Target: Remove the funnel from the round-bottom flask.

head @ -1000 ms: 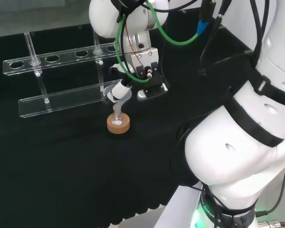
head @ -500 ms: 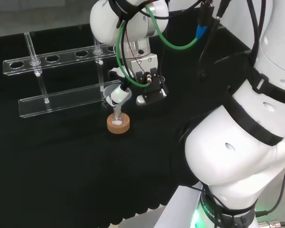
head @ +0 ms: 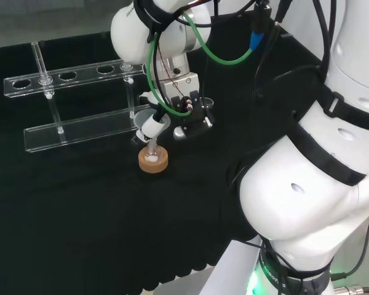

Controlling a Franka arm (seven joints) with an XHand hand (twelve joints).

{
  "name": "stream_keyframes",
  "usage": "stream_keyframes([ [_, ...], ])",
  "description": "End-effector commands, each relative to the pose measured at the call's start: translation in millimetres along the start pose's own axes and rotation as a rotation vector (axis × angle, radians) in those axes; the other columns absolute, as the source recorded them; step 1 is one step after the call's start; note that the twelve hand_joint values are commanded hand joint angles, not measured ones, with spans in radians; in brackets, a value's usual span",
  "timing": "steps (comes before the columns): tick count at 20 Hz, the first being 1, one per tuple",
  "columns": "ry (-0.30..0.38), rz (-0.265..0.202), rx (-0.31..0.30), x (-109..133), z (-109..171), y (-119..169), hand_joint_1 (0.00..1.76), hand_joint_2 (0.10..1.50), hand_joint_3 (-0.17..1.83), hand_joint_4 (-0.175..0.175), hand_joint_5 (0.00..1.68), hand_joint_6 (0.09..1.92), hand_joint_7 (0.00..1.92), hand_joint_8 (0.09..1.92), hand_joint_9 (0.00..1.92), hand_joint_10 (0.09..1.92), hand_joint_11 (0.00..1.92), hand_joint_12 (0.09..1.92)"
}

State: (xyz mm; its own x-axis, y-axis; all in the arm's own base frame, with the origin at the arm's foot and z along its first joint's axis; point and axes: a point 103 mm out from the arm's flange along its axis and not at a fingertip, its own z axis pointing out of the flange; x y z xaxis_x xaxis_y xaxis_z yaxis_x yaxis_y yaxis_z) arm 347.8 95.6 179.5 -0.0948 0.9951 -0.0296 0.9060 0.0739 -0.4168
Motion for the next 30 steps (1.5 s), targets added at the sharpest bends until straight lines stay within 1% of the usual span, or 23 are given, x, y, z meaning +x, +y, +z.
stream_keyframes([
  [1, -0.006, 0.012, -0.006, 0, 2, 2, 0.58, 0.74, 0.14, 0.007, 0.06, 0.09, 0.0, 0.38, 0.09, 0.88, 0.22, 1.53],
  [6, -0.011, 0.02, 0.0, -4, 3, 7, 0.6, 0.75, 0.15, 0.002, 0.09, 0.09, 0.0, 0.52, 0.16, 0.85, 0.25, 1.51],
  [10, -0.022, 0.019, -0.002, -4, 5, 10, 0.62, 0.75, 0.17, -0.007, 0.14, 0.09, 0.03, 0.67, 0.29, 0.78, 0.29, 1.47],
  [15, -0.043, 0.02, -0.014, -2, 5, 13, 0.65, 0.75, 0.21, -0.018, 0.22, 0.09, 0.11, 0.72, 0.43, 0.72, 0.35, 1.43],
  [20, -0.081, 0.036, -0.067, -2, 3, 13, 0.74, 0.75, 0.33, -0.033, 0.36, 0.09, 0.27, 0.71, 0.6, 0.62, 0.45, 1.35],
  [23, -0.102, 0.045, -0.11, -1, 0, 11, 0.8, 0.74, 0.43, -0.043, 0.47, 0.09, 0.4, 0.7, 0.71, 0.57, 0.53, 1.3],
  [25, -0.11, 0.047, -0.139, -1, -2, 10, 0.84, 0.74, 0.48, -0.043, 0.58, 0.09, 0.48, 0.69, 0.78, 0.53, 0.58, 1.27],
  [27, -0.112, 0.041, -0.164, -1, -4, 8, 0.86, 0.74, 0.53, -0.032, 0.69, 0.2, 0.55, 0.67, 0.85, 0.49, 0.62, 1.25],
  [30, -0.115, 0.025, -0.201, 1, -7, 5, 0.89, 0.74, 0.56, -0.015, 0.76, 0.49, 0.63, 0.66, 0.94, 0.44, 0.67, 1.21],
])
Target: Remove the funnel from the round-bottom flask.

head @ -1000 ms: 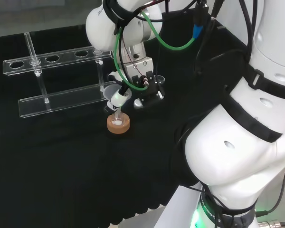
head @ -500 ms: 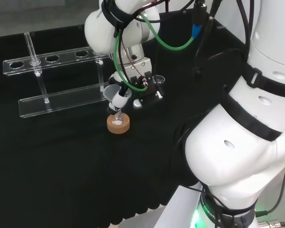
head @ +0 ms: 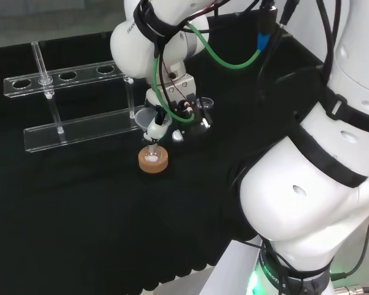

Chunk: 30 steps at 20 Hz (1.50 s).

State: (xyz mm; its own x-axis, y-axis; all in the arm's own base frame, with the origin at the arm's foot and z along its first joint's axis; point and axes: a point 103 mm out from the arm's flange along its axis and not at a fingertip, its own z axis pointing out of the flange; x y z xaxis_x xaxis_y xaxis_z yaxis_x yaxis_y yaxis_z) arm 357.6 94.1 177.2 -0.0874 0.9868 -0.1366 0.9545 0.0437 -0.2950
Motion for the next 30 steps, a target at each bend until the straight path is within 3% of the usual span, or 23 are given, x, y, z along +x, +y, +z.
stream_keyframes([
  [1, -0.013, -0.021, -0.083, 2, -7, -4, 0.89, 0.74, 0.57, -0.008, 0.77, 0.56, 0.64, 0.66, 0.96, 0.43, 0.69, 1.2],
  [5, -0.014, -0.032, -0.084, 1, -13, -6, 0.91, 0.75, 0.58, 0.001, 0.83, 0.68, 0.69, 0.67, 1.01, 0.41, 0.75, 1.16],
  [12, -0.035, -0.04, -0.051, -2, -20, -9, 0.92, 0.75, 0.59, 0.012, 0.91, 0.73, 0.73, 0.68, 1.04, 0.4, 0.78, 1.13],
  [22, -0.048, -0.046, -0.08, -5, -37, -20, 0.93, 0.74, 0.59, 0.019, 0.94, 0.74, 0.75, 0.68, 1.06, 0.39, 0.78, 1.12],
  [24, -0.052, -0.041, -0.088, -7, -51, -27, 0.99, 0.91, 0.34, 0.121, 0.97, 0.91, 0.75, 0.69, 1.07, 0.37, 0.79, 1.11],
  [25, -0.052, -0.039, -0.09, -8, -56, -30, 1.0, 0.98, 0.22, 0.148, 0.98, 0.96, 0.76, 0.69, 1.08, 0.36, 0.79, 1.11],
  [27, -0.056, -0.034, -0.091, -10, -65, -33, 1.01, 1.05, 0.11, 0.17, 0.98, 0.99, 0.76, 0.69, 1.09, 0.36, 0.8, 1.11],
  [30, -0.054, -0.027, -0.102, -14, -75, -37, 1.01, 1.07, 0.07, 0.175, 0.98, 1.0, 0.76, 0.69, 1.1, 0.35, 0.8, 1.11],
])
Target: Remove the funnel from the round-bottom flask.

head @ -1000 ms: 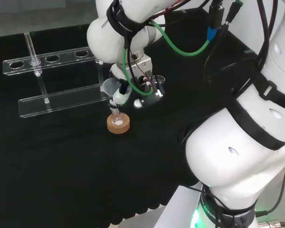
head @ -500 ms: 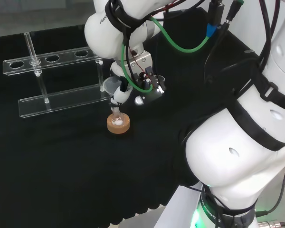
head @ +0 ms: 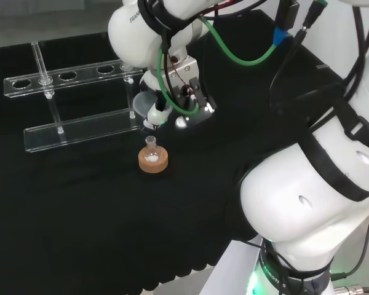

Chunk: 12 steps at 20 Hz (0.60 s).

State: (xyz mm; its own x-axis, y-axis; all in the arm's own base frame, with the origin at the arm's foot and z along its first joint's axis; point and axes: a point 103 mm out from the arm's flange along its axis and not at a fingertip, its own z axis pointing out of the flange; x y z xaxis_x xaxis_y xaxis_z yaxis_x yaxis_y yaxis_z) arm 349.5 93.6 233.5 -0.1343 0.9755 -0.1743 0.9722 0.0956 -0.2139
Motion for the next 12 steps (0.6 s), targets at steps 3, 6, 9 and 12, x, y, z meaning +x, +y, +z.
stream_keyframes([
  [3, -0.001, 0.023, -0.024, -15, -35, -12, 1.01, 1.07, 0.06, 0.175, 0.98, 1.0, 0.77, 0.69, 1.11, 0.35, 0.81, 1.11],
  [6, -0.001, 0.036, -0.024, -23, -45, -11, 1.01, 1.07, 0.06, 0.175, 0.99, 1.0, 0.77, 0.69, 1.11, 0.35, 0.81, 1.1],
  [9, -0.004, 0.045, -0.02, -32, -56, -6, 0.94, 1.01, 0.04, 0.04, 0.95, 0.81, 0.78, 0.67, 1.13, 0.32, 0.82, 1.08],
  [12, -0.001, 0.054, -0.01, -40, -65, 1, 0.92, 0.99, 0.05, 0.01, 0.95, 0.75, 0.78, 0.66, 1.14, 0.29, 0.82, 1.07],
])
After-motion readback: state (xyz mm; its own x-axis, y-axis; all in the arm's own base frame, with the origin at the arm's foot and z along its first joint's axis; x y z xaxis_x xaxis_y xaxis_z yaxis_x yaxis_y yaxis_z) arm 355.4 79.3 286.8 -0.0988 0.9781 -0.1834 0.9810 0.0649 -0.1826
